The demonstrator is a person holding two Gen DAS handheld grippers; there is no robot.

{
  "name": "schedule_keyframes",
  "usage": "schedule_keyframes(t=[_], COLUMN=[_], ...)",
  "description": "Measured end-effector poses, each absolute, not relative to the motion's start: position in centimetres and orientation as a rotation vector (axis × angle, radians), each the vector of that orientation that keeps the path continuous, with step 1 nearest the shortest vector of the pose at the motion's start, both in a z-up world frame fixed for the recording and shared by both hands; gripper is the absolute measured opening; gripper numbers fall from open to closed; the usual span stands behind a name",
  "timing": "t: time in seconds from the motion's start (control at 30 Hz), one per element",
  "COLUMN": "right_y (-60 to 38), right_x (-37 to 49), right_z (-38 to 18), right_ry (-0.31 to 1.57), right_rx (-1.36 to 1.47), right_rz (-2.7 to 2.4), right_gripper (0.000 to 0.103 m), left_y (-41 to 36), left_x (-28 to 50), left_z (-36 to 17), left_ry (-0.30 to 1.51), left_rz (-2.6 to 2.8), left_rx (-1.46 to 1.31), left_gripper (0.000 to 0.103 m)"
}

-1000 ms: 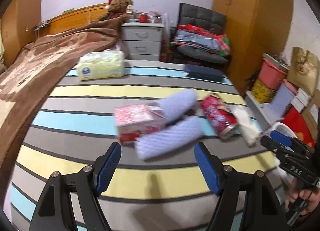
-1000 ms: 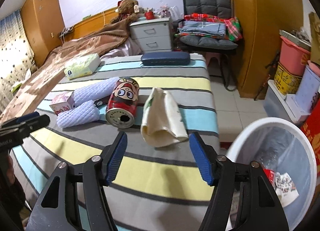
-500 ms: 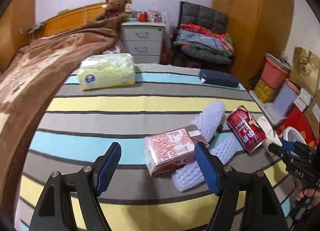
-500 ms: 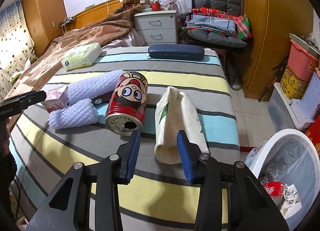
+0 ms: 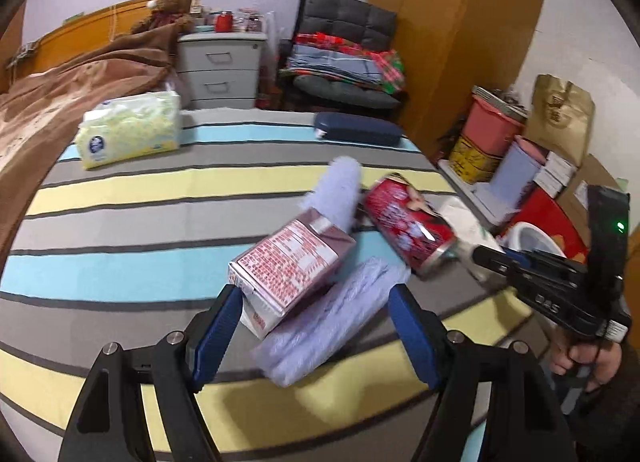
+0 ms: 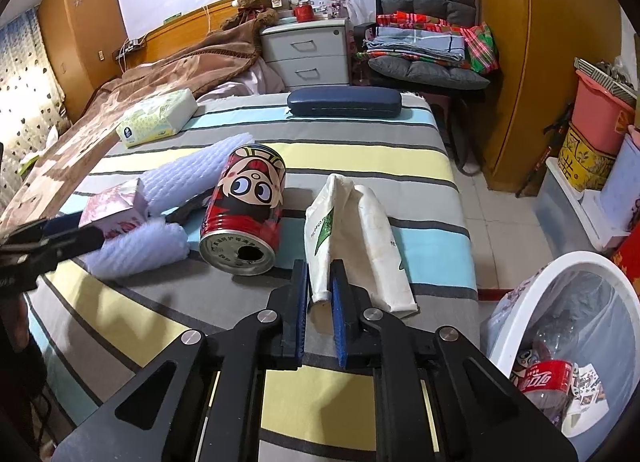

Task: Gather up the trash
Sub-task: 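Grasp the pink-and-white juice carton with the left tool while the right tool grasps the beige paper bag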

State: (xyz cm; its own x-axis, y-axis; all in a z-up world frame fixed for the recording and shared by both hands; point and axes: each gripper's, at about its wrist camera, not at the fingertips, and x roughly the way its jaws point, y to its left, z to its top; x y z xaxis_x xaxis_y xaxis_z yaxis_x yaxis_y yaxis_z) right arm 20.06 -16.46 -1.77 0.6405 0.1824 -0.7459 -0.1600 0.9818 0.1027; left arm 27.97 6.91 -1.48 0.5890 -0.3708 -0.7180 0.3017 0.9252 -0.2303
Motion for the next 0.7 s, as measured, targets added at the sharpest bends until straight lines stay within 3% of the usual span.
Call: schedule_keyframes(t=[0.33,0.7], right_y=[-16.8,-16.8], right_x=[20.0,20.4], right_z=[-1.9,-2.4], right_ry=[0.849,0.848], right_rx=[0.048,0.074], right_rz=[0.203,0.202], right_gripper=[0.01,0.01], left_y=[6.3,6.2], left_x=[27.1,31.1], left_z=[-0.1,-3.1], left_ry=[0.753,0.888], left_rz=[-0.315,-0.372], left_rx=[0.018,-0.022], left_gripper=[0.075,0.073])
